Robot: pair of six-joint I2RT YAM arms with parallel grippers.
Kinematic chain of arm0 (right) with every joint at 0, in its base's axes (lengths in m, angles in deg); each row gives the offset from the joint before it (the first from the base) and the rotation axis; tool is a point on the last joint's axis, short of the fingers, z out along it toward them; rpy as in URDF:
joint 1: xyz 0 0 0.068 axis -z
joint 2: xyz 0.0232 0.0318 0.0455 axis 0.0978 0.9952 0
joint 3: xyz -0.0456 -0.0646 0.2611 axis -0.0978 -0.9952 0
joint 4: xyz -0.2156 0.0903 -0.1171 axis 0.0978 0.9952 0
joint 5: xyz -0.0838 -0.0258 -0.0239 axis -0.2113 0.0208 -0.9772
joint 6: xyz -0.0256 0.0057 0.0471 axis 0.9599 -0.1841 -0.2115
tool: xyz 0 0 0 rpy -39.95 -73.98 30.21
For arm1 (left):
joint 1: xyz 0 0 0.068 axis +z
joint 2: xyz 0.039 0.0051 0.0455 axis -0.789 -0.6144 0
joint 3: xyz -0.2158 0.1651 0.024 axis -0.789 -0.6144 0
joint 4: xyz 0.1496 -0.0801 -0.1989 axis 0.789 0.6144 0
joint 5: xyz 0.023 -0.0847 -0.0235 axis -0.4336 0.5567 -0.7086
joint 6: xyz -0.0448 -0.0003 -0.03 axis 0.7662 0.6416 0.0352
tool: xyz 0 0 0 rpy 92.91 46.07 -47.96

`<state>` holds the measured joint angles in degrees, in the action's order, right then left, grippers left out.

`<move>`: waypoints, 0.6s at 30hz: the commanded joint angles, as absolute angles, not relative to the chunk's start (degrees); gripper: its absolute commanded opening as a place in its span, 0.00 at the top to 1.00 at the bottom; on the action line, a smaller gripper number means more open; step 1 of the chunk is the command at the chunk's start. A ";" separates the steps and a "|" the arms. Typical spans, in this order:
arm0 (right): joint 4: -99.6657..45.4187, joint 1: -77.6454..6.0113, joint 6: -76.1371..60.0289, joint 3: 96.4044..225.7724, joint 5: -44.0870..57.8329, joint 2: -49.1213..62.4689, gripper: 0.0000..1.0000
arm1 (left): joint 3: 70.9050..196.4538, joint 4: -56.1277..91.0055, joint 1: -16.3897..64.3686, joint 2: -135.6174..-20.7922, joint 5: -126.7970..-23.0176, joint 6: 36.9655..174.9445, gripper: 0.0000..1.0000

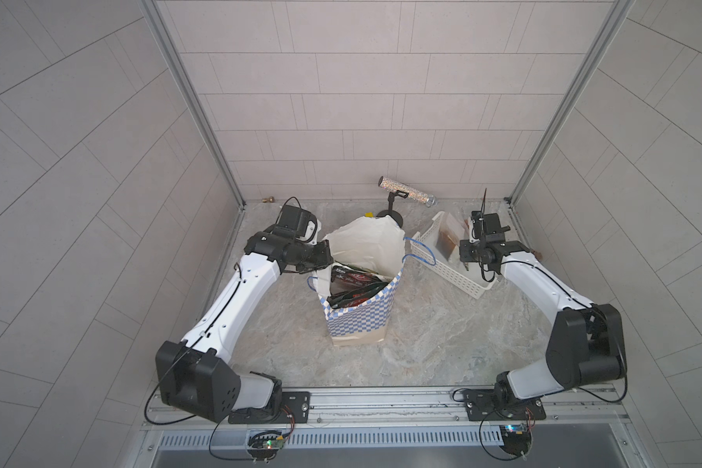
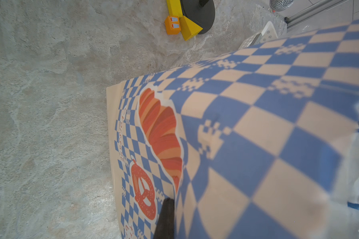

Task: Place the condiment packets inside the bag
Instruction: Pick up the condiment packet from the storage box.

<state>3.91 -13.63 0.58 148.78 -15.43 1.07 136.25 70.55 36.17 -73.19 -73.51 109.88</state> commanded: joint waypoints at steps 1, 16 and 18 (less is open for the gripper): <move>5.35 -14.93 3.12 152.18 -17.99 -6.76 0.98 | 136.71 71.54 35.66 -73.51 -71.96 109.31 1.00; 2.39 -21.74 10.82 151.75 -16.19 -16.76 1.00 | 136.54 71.48 35.66 -72.95 -72.20 109.35 1.00; 1.26 -23.60 13.49 152.37 -14.86 -18.15 1.00 | 136.47 71.47 35.67 -73.06 -72.23 109.33 1.00</move>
